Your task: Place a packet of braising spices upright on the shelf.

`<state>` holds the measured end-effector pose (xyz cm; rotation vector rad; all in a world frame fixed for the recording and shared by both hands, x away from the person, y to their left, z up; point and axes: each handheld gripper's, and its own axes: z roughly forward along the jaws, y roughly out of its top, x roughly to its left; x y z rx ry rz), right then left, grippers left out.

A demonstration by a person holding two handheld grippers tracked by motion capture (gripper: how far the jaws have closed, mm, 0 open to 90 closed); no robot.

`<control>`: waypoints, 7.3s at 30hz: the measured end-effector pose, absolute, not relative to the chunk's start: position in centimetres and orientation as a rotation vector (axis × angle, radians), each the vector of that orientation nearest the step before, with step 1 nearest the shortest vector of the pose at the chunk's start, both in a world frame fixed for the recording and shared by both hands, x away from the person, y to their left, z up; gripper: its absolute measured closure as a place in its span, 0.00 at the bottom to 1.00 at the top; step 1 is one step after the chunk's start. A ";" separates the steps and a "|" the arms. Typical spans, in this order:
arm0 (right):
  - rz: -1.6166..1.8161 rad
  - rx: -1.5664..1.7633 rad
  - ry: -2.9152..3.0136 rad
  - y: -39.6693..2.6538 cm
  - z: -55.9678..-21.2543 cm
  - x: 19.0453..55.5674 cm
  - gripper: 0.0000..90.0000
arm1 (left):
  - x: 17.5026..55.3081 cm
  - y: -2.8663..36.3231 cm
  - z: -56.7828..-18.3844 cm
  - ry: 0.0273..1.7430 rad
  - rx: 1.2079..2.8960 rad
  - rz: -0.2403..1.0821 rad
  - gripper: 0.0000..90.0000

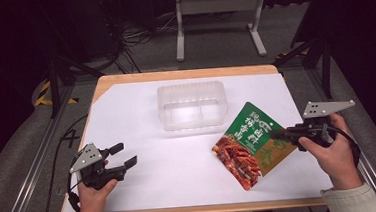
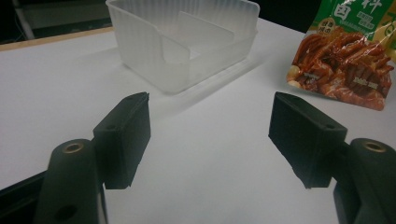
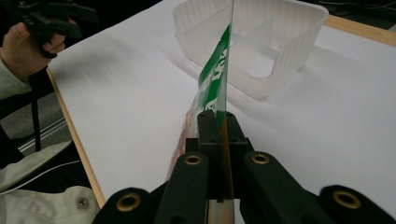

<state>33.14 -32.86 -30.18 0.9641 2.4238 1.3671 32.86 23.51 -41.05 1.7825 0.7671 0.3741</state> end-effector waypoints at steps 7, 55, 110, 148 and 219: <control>1.395 0.912 2.418 -32.1 -28.5 32.7 1.00 | 32.9 23.5 -41.0 0.765 1.785 0.377 0.33; 1.483 1.046 2.248 -28.4 -21.3 35.9 1.00 | 33.3 23.2 -41.1 0.765 1.792 0.376 0.34; 1.438 1.063 2.194 -18.4 -19.7 46.4 1.00 | 33.0 23.9 -41.4 0.785 1.781 0.379 0.34; 1.462 1.039 2.216 -14.8 -22.2 49.9 1.00 | 31.6 25.2 -41.4 0.823 1.761 0.399 0.34; 1.308 1.072 2.306 -12.6 -27.3 52.1 0.99 | 32.0 24.9 -41.5 0.816 1.763 0.392 0.34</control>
